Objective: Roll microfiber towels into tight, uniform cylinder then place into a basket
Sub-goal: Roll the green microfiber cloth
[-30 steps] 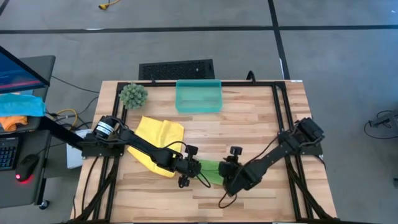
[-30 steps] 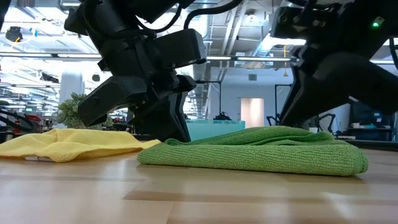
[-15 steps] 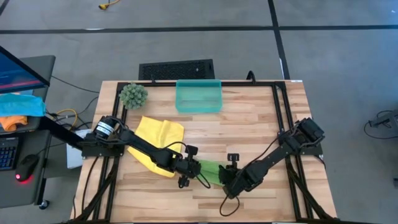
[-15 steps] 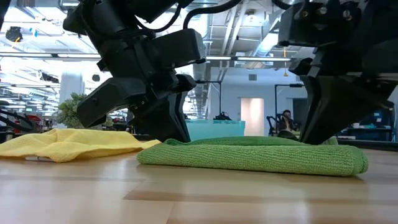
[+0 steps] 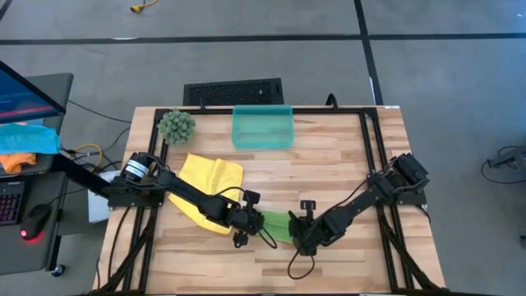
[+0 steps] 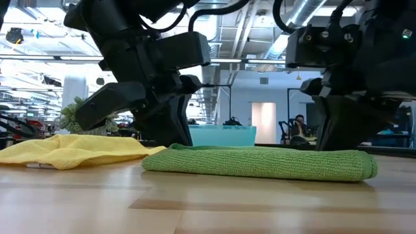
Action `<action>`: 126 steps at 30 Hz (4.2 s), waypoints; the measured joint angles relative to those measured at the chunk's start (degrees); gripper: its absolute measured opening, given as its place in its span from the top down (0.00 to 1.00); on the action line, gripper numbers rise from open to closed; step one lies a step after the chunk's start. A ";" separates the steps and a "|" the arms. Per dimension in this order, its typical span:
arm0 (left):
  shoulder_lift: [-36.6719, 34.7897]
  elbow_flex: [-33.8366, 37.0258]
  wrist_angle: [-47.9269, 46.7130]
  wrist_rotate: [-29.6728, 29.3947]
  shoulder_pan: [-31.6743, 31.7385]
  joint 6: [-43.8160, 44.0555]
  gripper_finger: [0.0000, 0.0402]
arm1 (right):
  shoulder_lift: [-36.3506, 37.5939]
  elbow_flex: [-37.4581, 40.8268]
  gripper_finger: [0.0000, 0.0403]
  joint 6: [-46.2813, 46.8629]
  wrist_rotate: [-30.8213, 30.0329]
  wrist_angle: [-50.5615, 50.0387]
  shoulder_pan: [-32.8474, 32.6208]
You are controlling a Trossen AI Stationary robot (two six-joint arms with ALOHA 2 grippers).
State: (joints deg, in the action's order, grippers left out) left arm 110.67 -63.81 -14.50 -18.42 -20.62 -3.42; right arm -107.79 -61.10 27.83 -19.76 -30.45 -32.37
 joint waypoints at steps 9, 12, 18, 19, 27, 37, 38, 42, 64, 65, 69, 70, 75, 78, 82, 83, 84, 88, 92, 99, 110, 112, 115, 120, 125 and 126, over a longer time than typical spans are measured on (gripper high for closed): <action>-0.66 -0.08 -2.19 0.44 -0.13 0.97 0.98 | -0.11 0.05 0.97 0.15 0.23 -0.40 0.67; -3.24 0.13 -5.13 -3.21 -0.20 -0.69 0.98 | -0.13 0.04 0.97 0.15 0.23 -0.51 0.71; -10.06 0.09 -4.78 -5.49 -0.28 -0.95 0.98 | -0.17 0.11 0.97 0.15 0.25 -0.53 0.71; -10.46 0.07 -3.45 -4.74 -0.47 -0.96 0.98 | -0.17 0.11 0.97 0.15 0.26 -0.55 0.71; -5.74 2.04 12.40 -0.20 -0.36 -0.25 0.98 | -0.24 0.15 0.96 0.16 0.21 -0.46 0.60; -0.76 3.33 19.28 -0.20 0.95 3.93 0.98 | -0.26 0.17 0.96 0.17 0.26 -0.44 0.60; -0.76 3.80 19.29 0.06 0.80 4.65 0.98 | -0.26 0.17 0.96 0.17 0.27 -0.47 0.60; -0.76 6.14 19.21 0.65 0.44 8.41 0.98 | -0.26 0.17 0.97 0.17 0.32 -0.51 0.60; -1.09 12.53 23.08 2.45 0.04 16.98 0.98 | -0.25 0.20 0.78 2.61 1.96 -0.94 1.28; -1.09 12.55 23.08 2.43 0.04 17.18 0.98 | -0.24 0.20 0.75 3.05 2.20 -1.09 1.39; -1.07 12.59 23.08 2.37 0.04 17.63 0.98 | -0.20 0.11 0.67 5.64 3.70 -2.25 1.39; -1.07 12.61 23.08 2.37 0.04 17.82 0.98 | -0.17 0.09 0.66 6.21 3.98 -2.38 1.37; -1.01 12.66 23.08 2.35 0.04 18.79 0.98 | 1.82 0.33 0.66 6.99 4.72 -3.20 1.03; -1.04 12.79 22.53 2.09 0.05 20.23 0.98 | 4.80 0.80 0.68 7.14 7.22 -6.85 0.72; -1.01 12.81 22.39 2.10 0.04 20.61 0.98 | 9.62 0.57 0.70 7.69 5.73 -11.42 0.26; -0.98 12.81 22.40 2.10 0.03 20.61 0.98 | 10.54 0.58 0.70 7.72 4.37 -12.52 0.09; -0.98 12.81 22.40 2.08 0.02 20.61 0.98 | 11.33 0.57 0.70 7.72 2.72 -13.75 -0.07; -0.94 12.81 22.45 2.10 0.02 20.68 0.98 | 15.76 0.48 0.70 9.22 -1.91 -21.62 -1.64; -0.92 12.82 22.52 2.12 0.02 20.70 0.98 | 20.35 3.05 0.70 16.57 -8.14 -27.46 -3.98; -0.90 12.85 22.77 2.13 0.02 20.08 0.98 | 29.39 22.11 0.70 28.02 -6.58 -2.70 -5.24; -0.85 12.87 23.10 1.69 0.00 20.08 0.98 | 31.35 33.53 0.65 26.52 0.22 34.54 5.46; -0.85 12.87 23.10 1.65 0.00 20.06 0.98 | 30.39 33.54 0.61 27.18 3.47 34.36 8.19; -0.85 12.85 23.10 1.65 0.00 20.06 0.98 | 27.27 33.51 0.53 26.83 9.88 37.88 11.66; -0.85 12.85 23.10 1.64 0.00 20.06 0.98 | 21.13 33.43 0.41 23.47 19.16 46.98 15.71; -0.85 12.83 23.10 1.62 0.00 20.09 0.98 | 15.94 32.64 0.38 23.11 22.55 48.49 18.42; -0.85 12.83 23.10 1.62 0.00 20.11 0.98 | 14.98 32.40 0.38 22.83 23.58 49.55 18.71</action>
State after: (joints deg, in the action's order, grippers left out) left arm 109.82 -50.98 8.60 -16.80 -20.62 16.69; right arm -92.80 -28.70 50.66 3.82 19.10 -13.66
